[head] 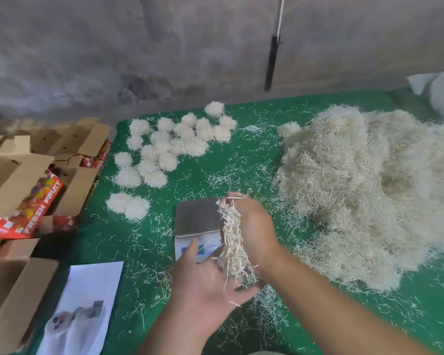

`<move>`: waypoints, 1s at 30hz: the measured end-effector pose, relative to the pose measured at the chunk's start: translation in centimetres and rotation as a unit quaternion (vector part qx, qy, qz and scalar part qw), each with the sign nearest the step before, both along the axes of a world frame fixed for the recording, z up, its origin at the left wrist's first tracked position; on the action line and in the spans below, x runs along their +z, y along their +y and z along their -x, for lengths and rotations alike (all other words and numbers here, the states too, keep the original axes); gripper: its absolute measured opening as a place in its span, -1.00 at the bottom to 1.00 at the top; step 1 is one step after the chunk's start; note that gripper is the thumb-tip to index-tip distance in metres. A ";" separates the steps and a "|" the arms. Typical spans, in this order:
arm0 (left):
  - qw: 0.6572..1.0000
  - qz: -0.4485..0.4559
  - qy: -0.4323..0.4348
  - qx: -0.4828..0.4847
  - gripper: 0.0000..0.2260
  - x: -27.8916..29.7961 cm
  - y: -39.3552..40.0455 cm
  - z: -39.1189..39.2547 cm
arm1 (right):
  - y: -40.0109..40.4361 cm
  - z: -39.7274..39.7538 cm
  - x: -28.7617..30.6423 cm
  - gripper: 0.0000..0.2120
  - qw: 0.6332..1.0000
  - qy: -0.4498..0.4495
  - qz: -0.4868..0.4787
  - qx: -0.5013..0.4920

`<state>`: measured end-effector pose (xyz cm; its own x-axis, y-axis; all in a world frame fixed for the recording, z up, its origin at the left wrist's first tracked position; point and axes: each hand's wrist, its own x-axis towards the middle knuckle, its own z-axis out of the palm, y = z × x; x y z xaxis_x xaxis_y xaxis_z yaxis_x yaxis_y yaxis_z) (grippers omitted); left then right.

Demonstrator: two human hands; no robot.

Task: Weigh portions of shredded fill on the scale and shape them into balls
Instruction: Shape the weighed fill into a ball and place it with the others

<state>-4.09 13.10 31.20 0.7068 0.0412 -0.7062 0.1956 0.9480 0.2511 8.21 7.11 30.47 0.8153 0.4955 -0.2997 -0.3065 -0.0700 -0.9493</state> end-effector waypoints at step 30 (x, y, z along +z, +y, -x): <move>0.571 -0.821 0.003 0.013 -0.54 -1.7 1.2 -2.9 | 0.8 4.4 0.1 -0.39 0.902 0.343 -0.254 0.057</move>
